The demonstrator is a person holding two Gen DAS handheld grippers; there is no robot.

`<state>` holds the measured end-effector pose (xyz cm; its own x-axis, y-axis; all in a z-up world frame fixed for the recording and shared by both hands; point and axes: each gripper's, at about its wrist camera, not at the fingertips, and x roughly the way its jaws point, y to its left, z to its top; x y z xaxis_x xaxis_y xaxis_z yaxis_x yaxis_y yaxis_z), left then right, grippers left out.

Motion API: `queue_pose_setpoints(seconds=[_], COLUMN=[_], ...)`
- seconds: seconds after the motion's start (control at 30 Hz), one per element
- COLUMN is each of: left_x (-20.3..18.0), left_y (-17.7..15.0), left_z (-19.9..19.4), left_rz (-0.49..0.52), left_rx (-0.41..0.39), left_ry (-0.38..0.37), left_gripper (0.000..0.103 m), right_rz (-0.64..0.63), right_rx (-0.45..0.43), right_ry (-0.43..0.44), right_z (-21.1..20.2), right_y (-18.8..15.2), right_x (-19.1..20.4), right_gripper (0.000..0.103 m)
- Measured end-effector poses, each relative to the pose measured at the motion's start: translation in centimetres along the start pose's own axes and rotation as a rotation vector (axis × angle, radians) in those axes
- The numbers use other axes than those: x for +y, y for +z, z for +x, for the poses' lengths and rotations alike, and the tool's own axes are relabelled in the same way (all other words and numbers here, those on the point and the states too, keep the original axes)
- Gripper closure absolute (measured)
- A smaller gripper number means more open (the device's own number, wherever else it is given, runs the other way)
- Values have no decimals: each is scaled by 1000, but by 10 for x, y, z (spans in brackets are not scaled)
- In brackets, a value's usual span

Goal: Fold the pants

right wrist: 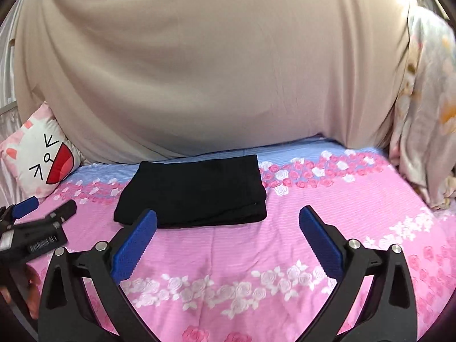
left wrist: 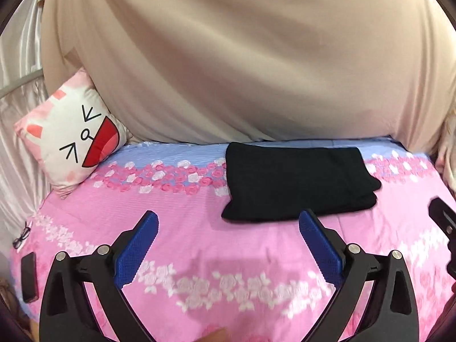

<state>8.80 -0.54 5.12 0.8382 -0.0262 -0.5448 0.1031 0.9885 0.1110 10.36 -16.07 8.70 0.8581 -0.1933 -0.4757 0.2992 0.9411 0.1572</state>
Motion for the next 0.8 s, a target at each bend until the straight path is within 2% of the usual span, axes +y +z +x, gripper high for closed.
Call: queue_pose_setpoints(seconds=[0.33,0.8], left_x=[-18,-14], left_y=[-29,-35], left_z=[-20,-24], left_rz=[22,15], left_rx=[50,55], left_ry=[-84,-77], left_gripper=[6,6], right_rz=[15,-27], right_rx=[1,5], right_ry=[-33,-40], right_z=[-31,-35], right_y=[-22,-25], right_x=[2,17], right_gripper=[5,5])
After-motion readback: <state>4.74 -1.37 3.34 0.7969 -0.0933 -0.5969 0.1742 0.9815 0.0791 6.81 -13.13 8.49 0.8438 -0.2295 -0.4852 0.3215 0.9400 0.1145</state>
